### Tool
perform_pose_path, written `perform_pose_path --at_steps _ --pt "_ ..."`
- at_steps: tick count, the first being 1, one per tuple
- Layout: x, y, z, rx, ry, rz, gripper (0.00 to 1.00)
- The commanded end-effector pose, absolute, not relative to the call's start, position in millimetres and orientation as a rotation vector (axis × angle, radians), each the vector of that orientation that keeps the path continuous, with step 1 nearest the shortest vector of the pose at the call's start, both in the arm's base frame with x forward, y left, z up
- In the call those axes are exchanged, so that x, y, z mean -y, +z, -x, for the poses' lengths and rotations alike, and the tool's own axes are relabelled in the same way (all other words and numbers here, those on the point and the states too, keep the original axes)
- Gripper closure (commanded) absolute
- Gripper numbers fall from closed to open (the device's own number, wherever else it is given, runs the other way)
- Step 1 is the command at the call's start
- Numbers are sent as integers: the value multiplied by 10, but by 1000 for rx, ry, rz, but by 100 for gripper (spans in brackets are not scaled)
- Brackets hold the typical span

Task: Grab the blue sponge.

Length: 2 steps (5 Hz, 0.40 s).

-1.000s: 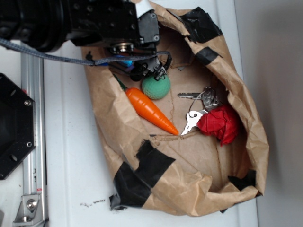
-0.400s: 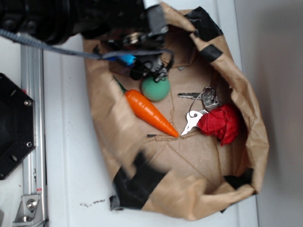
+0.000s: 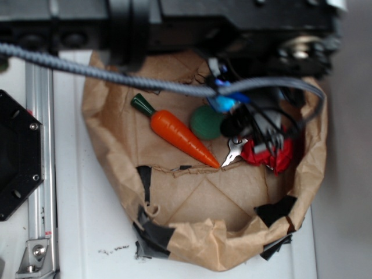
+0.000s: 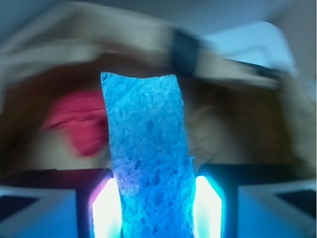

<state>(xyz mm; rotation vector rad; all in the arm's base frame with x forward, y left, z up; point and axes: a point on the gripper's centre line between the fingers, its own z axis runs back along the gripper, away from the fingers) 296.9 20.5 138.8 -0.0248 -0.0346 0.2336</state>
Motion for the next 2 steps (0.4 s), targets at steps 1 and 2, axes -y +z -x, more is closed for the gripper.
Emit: perform_pose_path --at_steps 1,2 --pt "-104 1789 -2616 167 -14 -47 100" --pt "-64 1822 -2566 185 -10 -45 100"
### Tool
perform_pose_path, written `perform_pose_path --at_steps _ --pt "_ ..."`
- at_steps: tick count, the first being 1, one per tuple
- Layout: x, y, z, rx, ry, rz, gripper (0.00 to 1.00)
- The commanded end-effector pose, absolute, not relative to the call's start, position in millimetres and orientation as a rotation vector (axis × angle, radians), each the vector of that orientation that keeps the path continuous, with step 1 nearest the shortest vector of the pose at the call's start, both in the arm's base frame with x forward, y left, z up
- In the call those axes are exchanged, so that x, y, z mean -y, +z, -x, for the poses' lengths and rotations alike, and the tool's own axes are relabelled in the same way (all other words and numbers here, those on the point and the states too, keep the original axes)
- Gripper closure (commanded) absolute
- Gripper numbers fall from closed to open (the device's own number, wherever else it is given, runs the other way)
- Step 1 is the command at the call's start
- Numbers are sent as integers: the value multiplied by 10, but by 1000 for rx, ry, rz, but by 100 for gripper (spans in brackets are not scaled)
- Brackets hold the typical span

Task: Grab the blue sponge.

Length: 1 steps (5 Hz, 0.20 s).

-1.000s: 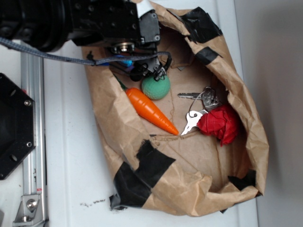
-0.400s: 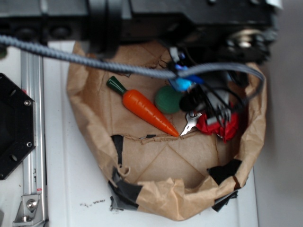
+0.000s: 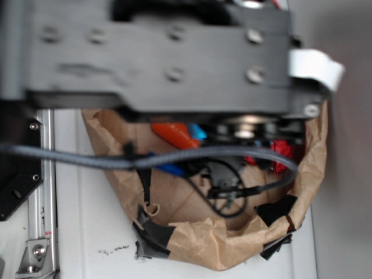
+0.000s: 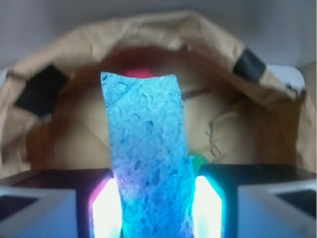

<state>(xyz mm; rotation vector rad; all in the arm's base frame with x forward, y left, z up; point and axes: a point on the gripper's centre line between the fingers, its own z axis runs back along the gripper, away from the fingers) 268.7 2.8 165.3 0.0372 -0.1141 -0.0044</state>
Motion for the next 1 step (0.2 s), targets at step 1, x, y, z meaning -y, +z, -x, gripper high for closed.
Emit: perform_pose_path --at_steps 1 --pt "-36 1791 -2550 205 25 -92 100"
